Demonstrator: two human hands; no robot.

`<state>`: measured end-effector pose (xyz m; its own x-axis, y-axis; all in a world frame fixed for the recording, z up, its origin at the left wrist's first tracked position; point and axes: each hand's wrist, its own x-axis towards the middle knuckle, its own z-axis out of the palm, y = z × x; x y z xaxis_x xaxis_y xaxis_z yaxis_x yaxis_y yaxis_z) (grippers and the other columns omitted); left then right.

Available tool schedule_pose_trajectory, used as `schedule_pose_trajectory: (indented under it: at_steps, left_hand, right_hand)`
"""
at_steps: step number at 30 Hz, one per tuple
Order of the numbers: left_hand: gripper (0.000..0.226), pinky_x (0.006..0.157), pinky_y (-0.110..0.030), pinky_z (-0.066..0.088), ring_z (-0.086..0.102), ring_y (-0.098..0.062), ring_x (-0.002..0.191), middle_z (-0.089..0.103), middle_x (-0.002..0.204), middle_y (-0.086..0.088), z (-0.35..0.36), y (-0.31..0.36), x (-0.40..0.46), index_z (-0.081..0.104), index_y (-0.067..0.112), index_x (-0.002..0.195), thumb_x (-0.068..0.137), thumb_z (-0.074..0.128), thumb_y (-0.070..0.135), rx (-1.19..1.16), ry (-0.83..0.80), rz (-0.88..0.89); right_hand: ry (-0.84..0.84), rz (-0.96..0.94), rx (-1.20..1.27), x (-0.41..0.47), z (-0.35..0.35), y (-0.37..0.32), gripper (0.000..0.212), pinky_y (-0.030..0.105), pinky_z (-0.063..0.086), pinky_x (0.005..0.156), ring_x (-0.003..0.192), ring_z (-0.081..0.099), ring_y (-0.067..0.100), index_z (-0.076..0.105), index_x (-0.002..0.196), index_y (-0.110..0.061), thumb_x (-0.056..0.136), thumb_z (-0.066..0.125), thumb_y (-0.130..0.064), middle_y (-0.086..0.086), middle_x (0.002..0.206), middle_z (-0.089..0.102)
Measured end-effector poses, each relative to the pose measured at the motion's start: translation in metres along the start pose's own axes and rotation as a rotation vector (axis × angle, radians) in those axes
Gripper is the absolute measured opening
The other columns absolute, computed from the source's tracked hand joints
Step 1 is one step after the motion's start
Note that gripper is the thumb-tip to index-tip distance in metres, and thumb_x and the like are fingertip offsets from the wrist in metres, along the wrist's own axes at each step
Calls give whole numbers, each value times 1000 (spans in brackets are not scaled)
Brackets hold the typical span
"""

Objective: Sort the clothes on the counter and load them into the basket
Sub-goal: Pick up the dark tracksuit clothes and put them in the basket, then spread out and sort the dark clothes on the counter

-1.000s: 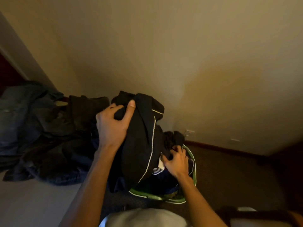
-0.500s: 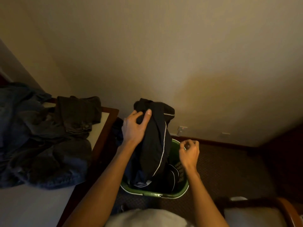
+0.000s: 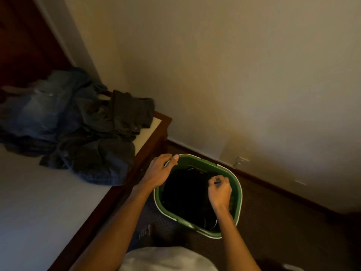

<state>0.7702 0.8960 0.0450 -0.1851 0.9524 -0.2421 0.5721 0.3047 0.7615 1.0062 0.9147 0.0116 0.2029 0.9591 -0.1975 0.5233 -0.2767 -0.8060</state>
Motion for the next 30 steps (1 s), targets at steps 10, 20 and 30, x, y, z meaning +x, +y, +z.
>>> schedule_pose_trajectory:
  at_steps: [10, 20, 30]
  left_hand:
    - [58, 104, -40, 51, 63, -7, 116, 70, 118, 12, -114, -81, -55, 67, 35, 120, 92, 39, 77, -181, 381, -77]
    - [40, 102, -34, 52, 64, -3, 114, 69, 115, 16, -236, -177, -83, 66, 33, 122, 98, 50, 61, -217, 565, -147]
    - [39, 97, -26, 51, 61, 11, 108, 70, 112, 18, -333, -233, -51, 67, 34, 118, 98, 49, 62, -328, 721, -232]
  right_hand:
    - [-365, -367, -36, -35, 127, -120, 15, 23, 39, 71, 77, 55, 11, 62, 82, -18, 92, 63, -7, 8, 96, 59]
    - [-512, -528, 16, -82, 252, -232, 7, 19, 42, 71, 84, 57, 14, 64, 94, -14, 94, 61, -8, 5, 92, 63]
    - [-627, -678, -33, -84, 369, -351, 18, 35, 48, 74, 92, 63, 29, 62, 108, -11, 92, 67, -19, 9, 95, 65]
